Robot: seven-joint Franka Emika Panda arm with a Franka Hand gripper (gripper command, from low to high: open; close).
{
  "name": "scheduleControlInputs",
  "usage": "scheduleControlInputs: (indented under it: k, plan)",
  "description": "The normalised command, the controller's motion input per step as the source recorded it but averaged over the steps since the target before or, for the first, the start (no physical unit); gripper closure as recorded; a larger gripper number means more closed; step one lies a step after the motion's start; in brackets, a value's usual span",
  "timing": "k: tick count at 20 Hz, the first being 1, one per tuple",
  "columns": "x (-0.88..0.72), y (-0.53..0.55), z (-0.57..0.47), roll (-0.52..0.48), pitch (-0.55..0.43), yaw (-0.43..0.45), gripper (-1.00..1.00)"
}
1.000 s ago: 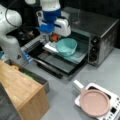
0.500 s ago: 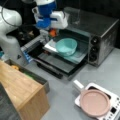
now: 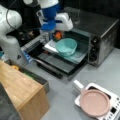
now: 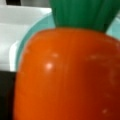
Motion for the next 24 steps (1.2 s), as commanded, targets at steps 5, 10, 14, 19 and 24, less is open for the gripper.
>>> scheduleControlInputs:
  k: [5,10,14,19,24]
  plan:
    - [0.36,0.06,0.12,0.008,0.186,0.03,1.0]
    - [0.15,0.12,0.0,0.004,0.134,0.107,1.0]
    - [0.01,0.23,-0.22,0.045,0.15,0.12,1.0]
    - [-0.08,0.21,-0.2,0.092,0.058,0.053,1.0]
    - [-0.13,0.07,-0.08,0.152,-0.064,-0.047,1.0]
